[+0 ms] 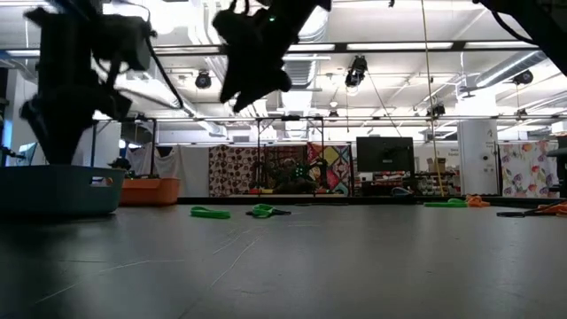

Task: Sort rubber bands into baskets
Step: Put the green rubber band into the blue bin

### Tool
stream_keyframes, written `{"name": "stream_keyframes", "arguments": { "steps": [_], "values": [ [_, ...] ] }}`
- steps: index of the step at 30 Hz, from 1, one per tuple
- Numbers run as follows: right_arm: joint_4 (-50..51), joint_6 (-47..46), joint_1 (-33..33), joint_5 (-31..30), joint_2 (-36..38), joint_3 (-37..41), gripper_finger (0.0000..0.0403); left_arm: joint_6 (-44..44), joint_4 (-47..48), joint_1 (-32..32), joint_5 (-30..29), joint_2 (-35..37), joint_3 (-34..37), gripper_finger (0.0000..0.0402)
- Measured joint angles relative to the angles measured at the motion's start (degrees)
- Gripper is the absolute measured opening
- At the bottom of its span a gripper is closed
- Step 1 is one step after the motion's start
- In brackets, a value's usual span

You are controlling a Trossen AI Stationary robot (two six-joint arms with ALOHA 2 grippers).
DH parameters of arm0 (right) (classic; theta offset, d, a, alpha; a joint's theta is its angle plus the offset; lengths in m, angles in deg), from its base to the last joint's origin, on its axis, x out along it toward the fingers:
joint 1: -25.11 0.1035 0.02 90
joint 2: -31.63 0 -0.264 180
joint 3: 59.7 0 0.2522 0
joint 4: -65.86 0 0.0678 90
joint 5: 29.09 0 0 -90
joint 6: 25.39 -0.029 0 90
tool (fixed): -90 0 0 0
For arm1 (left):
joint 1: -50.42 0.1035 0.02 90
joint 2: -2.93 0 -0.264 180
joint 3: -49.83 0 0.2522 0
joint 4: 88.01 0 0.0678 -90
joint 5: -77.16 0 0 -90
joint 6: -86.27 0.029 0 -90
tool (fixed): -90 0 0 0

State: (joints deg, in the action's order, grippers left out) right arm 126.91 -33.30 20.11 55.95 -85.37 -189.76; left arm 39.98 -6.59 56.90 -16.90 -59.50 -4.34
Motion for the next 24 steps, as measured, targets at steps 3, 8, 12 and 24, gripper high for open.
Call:
{"name": "stream_keyframes", "arguments": {
  "steps": [3, 8, 12, 24],
  "values": [
    [7.2, 2.6, -1.2, -3.9, 2.0, -2.6, 0.0199, 5.9, 2.5, 0.0, -3.6, 0.2, -5.8, 0.0124],
    [13.4, 2.8, -2.4, -9.6, 6.3, -4.3, 0.0199, 20.6, -13.2, -0.1, -13.5, 0.3, -11.4, 0.0137],
    [14.6, -1.2, -2.1, -10.1, 10.1, -2.0, 0.0199, 29.4, -33.3, -0.1, -16.1, -0.5, -10.9, 0.0131],
    [15.1, -12.3, 3.2, -12.4, 13.6, 14.2, 0.0199, 30.9, -42.3, 0.1, -6.7, -6.8, -7.1, 0.0117]
  ]
}}
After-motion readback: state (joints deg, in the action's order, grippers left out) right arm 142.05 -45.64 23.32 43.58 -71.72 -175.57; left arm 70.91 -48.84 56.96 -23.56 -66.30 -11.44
